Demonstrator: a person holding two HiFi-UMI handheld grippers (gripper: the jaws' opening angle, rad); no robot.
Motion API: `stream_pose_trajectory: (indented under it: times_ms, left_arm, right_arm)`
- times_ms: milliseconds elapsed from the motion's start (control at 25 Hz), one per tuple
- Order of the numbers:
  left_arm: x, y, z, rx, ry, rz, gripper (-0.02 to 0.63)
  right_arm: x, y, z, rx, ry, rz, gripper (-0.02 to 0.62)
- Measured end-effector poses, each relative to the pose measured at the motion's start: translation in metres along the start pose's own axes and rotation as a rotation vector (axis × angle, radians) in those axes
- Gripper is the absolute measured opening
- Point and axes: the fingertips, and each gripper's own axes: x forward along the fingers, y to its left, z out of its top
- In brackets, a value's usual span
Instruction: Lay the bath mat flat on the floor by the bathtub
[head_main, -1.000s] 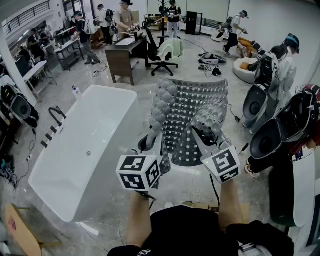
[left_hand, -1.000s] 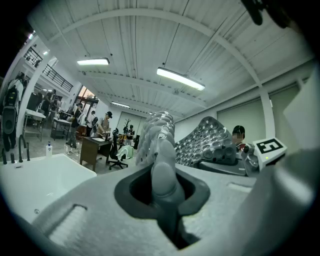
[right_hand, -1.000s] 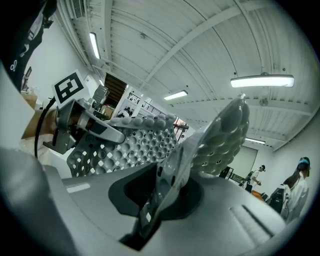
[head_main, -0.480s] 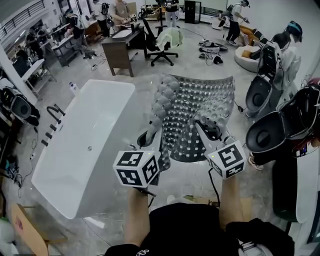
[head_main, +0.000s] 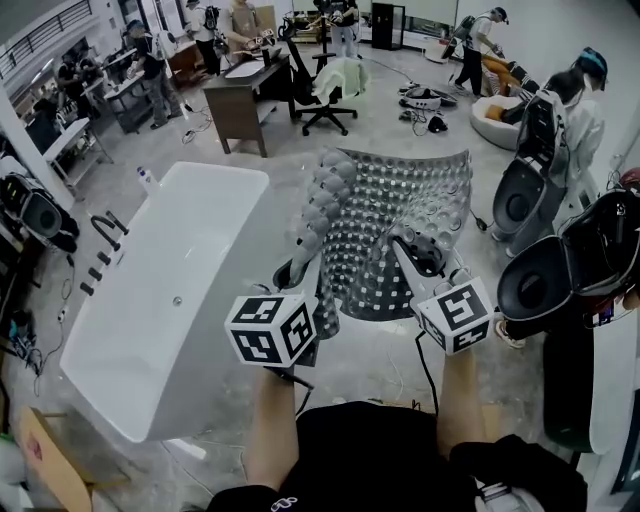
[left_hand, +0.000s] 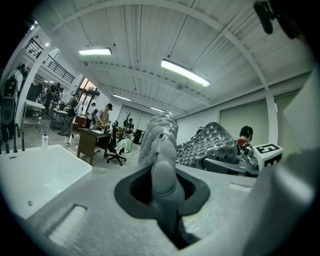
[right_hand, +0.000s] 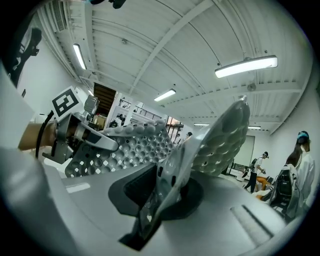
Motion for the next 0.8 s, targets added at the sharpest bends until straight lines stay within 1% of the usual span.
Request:
stream_pose_trajectory:
  times_ms: [200,320,440,560,720,800]
  left_arm:
    - [0.011,-0.001,0.004,-0.008,-0.01,-0.009,0.028]
    - [0.017,0.001,0.003,-0.03,-0.012,-0.018,0.028]
    - [0.023,0.004,0.001,-0.024,-0.001,-0.017,0.028]
    - [0.031,0.014,-0.002,-0.023,0.008,-0.007,0.028]
    - [0.049,0.034,-0.005,-0.041,0.023,-0.003,0.028]
    - [0.059,0.047,-0.006,-0.055,0.036,-0.006,0.028]
  right_arm:
    - [-0.002,-0.012,-0.002,0.002,-0.015,-0.013,0.031]
    - [0.001,-0.016,-0.005,0.005,-0.016,-0.019,0.032]
    - [0.006,-0.019,-0.006,0.018,-0.02,-0.023,0.031]
    - [0.017,-0.022,-0.012,0.028,-0.024,-0.018,0.032]
    - [0.042,-0.027,-0.024,0.032,0.013,-0.023,0.032]
    - [0.058,-0.027,-0.026,0.031,0.027,-0.011,0.032]
